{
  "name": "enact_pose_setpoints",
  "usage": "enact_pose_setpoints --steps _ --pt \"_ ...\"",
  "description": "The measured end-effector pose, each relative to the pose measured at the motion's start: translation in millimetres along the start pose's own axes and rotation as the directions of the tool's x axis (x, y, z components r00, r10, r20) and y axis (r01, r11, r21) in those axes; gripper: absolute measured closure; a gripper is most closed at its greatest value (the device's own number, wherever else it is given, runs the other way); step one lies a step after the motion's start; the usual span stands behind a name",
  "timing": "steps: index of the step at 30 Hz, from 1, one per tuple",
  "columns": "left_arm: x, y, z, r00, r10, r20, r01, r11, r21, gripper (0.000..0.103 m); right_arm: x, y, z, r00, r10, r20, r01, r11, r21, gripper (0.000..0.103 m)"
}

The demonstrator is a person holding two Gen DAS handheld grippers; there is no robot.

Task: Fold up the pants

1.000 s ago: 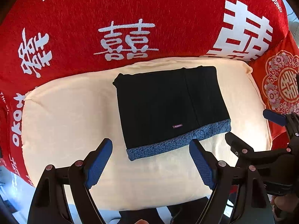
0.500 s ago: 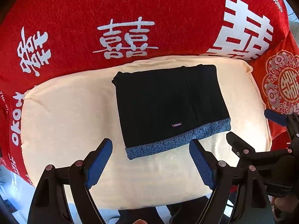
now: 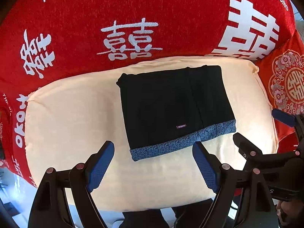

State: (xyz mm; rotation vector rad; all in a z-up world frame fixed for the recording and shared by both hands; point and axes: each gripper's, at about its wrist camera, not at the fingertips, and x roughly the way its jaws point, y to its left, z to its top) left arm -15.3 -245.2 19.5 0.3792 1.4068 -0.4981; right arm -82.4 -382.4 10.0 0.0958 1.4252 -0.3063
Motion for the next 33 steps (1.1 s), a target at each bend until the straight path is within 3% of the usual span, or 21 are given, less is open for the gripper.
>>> enact_pose_setpoints --steps 12,18,33 --pt "-0.3 9.8 -3.2 1.0 -0.023 -0.014 0.023 0.999 -0.041 0.018 -4.5 0.7 -7.0 1.0 -0.01 0.003 0.01 1.0 0.0 0.0" --pt "-7.2 8.8 -5.2 0.996 0.086 0.036 -0.086 0.996 -0.018 0.018 -6.5 3.1 -9.2 1.0 -0.016 0.003 0.016 1.0 -0.004 0.0" --pt "-11.6 6.0 -5.6 0.999 0.014 0.034 -0.014 1.0 -0.003 0.018 -9.8 3.7 -14.6 1.0 -0.028 0.0 0.028 1.0 0.006 0.0"
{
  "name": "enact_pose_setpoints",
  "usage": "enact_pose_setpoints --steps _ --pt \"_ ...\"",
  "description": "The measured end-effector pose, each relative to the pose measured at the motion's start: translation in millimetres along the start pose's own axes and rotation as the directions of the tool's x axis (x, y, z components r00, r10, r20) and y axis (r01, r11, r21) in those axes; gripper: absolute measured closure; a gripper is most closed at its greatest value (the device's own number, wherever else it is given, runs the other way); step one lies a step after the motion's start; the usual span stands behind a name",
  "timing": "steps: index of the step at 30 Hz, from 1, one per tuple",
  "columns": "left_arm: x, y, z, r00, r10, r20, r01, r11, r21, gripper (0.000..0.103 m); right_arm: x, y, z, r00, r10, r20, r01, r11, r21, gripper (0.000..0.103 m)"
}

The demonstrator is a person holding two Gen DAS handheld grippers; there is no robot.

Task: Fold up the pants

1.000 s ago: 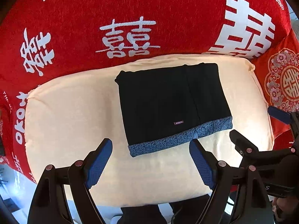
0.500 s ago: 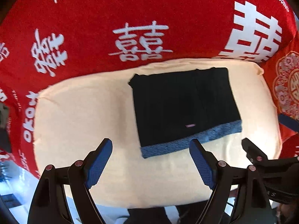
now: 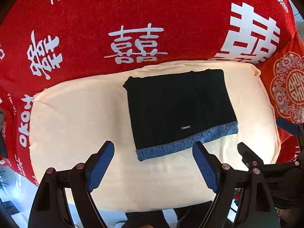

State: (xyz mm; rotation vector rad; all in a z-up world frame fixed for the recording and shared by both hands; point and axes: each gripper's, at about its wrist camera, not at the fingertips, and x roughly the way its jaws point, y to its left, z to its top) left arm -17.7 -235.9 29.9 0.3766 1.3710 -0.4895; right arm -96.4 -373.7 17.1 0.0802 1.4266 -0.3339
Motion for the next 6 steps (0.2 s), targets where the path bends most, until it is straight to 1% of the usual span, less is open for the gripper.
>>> enact_pose_setpoints --steps 6 --pt "0.1 -3.0 -0.1 1.0 0.003 0.0 -0.003 1.0 0.009 0.018 -0.9 -3.3 -0.7 1.0 -0.003 -0.001 0.003 1.0 0.01 0.0"
